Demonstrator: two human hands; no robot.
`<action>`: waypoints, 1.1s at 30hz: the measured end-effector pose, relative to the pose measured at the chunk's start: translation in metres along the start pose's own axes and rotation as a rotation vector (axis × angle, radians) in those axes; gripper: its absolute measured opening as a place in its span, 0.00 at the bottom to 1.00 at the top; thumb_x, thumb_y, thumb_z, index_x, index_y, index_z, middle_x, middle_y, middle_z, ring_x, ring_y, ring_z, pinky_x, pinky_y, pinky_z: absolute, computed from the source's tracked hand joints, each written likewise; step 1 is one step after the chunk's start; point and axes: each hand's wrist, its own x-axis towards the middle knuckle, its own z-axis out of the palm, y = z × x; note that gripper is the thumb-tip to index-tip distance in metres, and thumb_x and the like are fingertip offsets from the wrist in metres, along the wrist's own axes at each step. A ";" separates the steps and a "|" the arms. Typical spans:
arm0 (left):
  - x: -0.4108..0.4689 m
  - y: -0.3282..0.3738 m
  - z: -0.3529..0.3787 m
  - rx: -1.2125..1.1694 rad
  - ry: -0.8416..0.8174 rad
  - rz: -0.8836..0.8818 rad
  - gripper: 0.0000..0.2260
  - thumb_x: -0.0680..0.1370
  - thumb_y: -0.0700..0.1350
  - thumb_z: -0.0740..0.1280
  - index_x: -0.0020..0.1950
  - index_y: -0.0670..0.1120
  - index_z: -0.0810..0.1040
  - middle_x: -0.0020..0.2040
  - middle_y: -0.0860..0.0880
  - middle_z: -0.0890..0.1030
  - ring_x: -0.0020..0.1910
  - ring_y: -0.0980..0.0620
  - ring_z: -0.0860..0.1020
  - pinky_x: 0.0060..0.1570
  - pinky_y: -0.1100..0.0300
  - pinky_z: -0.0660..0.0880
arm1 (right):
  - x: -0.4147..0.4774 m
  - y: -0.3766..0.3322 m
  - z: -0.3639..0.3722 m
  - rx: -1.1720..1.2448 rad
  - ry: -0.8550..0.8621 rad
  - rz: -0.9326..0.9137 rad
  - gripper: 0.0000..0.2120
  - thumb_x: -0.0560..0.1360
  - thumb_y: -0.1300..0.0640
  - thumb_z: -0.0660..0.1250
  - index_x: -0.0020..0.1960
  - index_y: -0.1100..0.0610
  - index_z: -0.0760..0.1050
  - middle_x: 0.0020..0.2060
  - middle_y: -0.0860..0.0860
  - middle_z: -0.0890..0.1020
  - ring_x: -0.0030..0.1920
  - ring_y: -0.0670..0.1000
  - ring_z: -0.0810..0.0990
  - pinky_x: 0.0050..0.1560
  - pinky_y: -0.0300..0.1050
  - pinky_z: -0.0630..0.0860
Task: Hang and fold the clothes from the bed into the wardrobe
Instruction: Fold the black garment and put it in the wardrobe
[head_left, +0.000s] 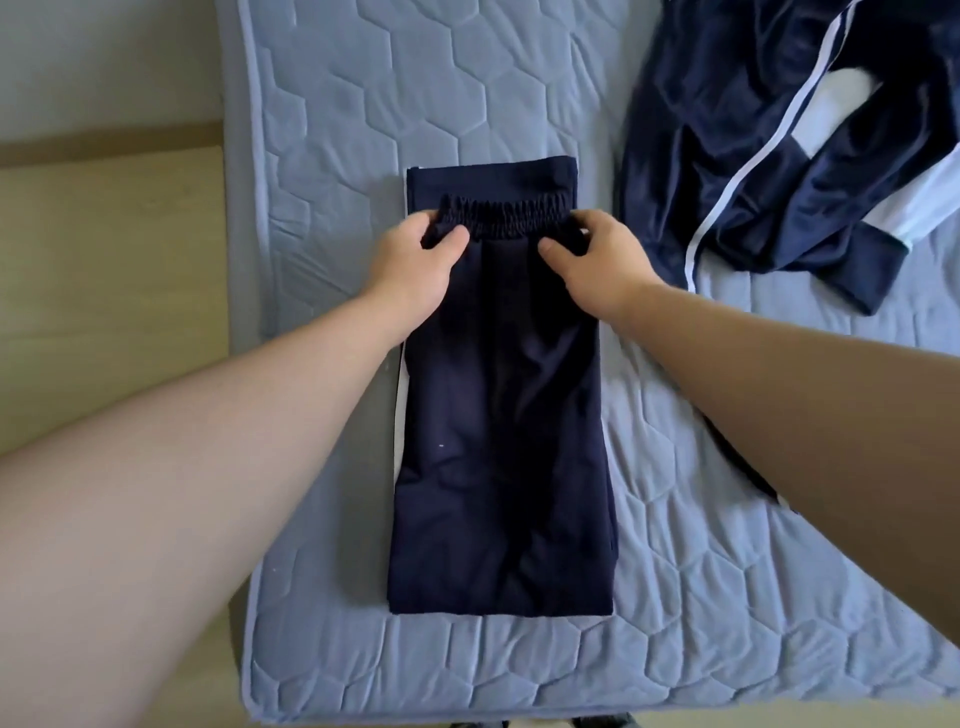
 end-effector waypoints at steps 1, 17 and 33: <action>0.011 0.002 0.001 0.017 0.009 0.005 0.06 0.80 0.51 0.66 0.53 0.52 0.79 0.43 0.60 0.79 0.43 0.60 0.77 0.41 0.70 0.70 | 0.009 -0.003 0.001 -0.006 0.012 -0.002 0.24 0.79 0.47 0.67 0.71 0.53 0.69 0.60 0.46 0.79 0.58 0.50 0.79 0.63 0.49 0.76; 0.081 -0.002 0.015 0.475 0.106 0.071 0.17 0.82 0.53 0.62 0.65 0.44 0.74 0.60 0.47 0.77 0.60 0.44 0.75 0.53 0.56 0.69 | 0.077 -0.014 0.015 -0.264 0.101 0.009 0.26 0.79 0.47 0.65 0.74 0.52 0.62 0.66 0.52 0.72 0.63 0.54 0.74 0.62 0.48 0.72; 0.112 0.038 0.022 0.940 -0.183 -0.022 0.22 0.70 0.46 0.63 0.65 0.48 0.77 0.66 0.42 0.74 0.71 0.39 0.66 0.67 0.52 0.68 | 0.089 -0.038 0.011 -0.484 0.019 -0.115 0.24 0.71 0.59 0.68 0.63 0.51 0.63 0.58 0.53 0.64 0.39 0.55 0.74 0.35 0.47 0.74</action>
